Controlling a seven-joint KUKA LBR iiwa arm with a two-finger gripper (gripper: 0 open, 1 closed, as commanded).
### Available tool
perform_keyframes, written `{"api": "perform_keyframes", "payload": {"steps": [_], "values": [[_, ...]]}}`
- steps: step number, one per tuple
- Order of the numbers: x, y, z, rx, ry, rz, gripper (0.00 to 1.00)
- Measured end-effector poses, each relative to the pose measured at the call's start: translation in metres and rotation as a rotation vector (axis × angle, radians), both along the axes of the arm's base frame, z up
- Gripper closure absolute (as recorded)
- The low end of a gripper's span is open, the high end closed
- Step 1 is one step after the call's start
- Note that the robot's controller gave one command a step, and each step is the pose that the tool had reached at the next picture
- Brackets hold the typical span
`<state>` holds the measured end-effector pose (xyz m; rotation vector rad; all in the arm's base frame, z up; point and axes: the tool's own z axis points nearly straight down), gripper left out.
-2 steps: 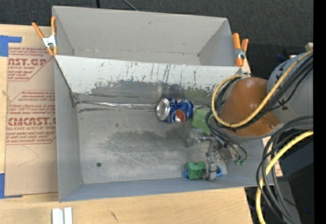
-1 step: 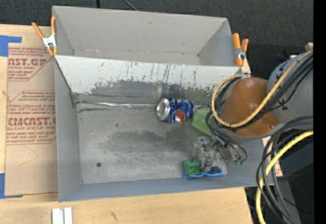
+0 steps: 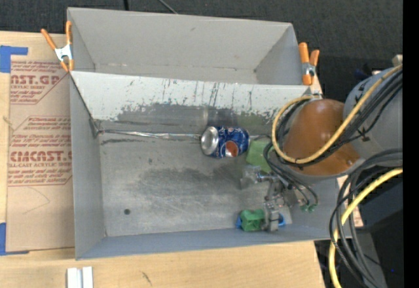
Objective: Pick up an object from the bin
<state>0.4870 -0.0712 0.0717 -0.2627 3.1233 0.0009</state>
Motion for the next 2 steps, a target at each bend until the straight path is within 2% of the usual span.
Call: {"api": "perform_keyframes", "payload": {"steps": [1, 2], "values": [[-0.0011, -0.0001, -0.0004, 0.000, 0.004, 0.000, 1.00], [0.0001, 0.0000, 0.0002, 0.000, 0.000, 0.000, 0.00]]}}
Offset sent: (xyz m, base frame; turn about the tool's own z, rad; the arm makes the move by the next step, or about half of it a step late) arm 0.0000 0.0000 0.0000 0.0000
